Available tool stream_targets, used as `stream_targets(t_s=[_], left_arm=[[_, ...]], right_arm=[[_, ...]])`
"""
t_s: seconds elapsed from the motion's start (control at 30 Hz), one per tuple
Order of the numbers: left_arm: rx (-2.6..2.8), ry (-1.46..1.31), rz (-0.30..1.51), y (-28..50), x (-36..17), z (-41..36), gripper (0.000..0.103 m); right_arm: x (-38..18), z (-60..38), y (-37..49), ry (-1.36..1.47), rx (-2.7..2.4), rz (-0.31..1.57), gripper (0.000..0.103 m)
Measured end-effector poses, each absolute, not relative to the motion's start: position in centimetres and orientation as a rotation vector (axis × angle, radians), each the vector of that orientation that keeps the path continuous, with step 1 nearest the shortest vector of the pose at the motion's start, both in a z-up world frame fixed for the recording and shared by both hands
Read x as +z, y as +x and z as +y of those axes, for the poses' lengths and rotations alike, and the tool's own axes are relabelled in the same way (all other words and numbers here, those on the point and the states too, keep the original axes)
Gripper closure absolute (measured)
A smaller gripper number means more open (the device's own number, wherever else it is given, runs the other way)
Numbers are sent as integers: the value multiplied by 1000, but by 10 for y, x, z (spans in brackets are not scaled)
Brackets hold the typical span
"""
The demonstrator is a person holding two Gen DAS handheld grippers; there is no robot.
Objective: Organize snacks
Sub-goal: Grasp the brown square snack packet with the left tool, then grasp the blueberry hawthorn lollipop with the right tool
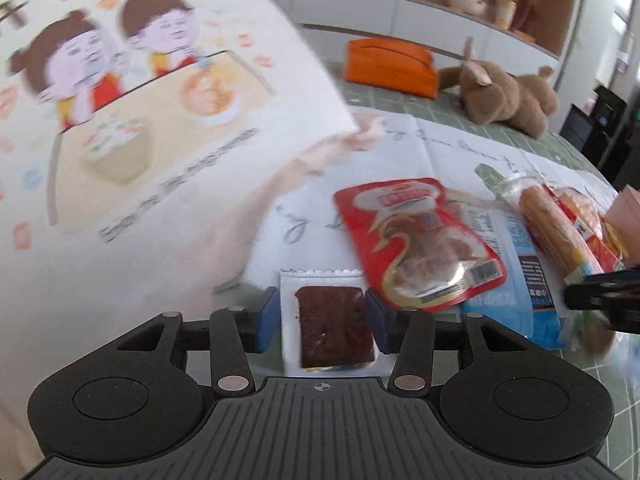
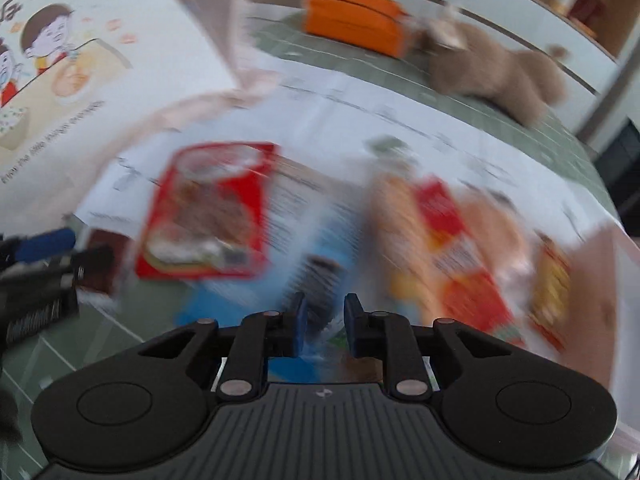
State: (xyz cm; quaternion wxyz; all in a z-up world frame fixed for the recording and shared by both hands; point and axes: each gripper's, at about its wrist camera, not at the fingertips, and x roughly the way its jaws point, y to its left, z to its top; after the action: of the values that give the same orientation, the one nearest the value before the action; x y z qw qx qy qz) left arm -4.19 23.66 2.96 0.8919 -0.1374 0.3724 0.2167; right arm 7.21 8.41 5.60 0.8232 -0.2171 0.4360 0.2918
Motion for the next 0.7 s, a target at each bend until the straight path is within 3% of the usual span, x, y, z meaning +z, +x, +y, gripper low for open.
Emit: stream_targets(t_s=[0.13, 0.33, 0.4, 0.43, 0.63, 0.7], left_arm=[[347, -268, 780, -27, 27, 225, 53], [117, -223, 800, -31, 27, 180, 56], [43, -223, 815, -35, 27, 172, 56], [12, -222, 822, -39, 29, 168, 58], [-138, -202, 872, -44, 29, 142, 62], [-91, -192, 879, -45, 30, 136, 63]], right_arm=[[69, 46, 72, -353, 620, 928, 82], [70, 19, 65, -279, 589, 934, 68], [63, 13, 63, -276, 604, 960, 48], [58, 9, 59, -278, 614, 975, 45], [30, -20, 41, -253, 579, 1032, 50], [30, -31, 36, -232, 561, 1033, 63]])
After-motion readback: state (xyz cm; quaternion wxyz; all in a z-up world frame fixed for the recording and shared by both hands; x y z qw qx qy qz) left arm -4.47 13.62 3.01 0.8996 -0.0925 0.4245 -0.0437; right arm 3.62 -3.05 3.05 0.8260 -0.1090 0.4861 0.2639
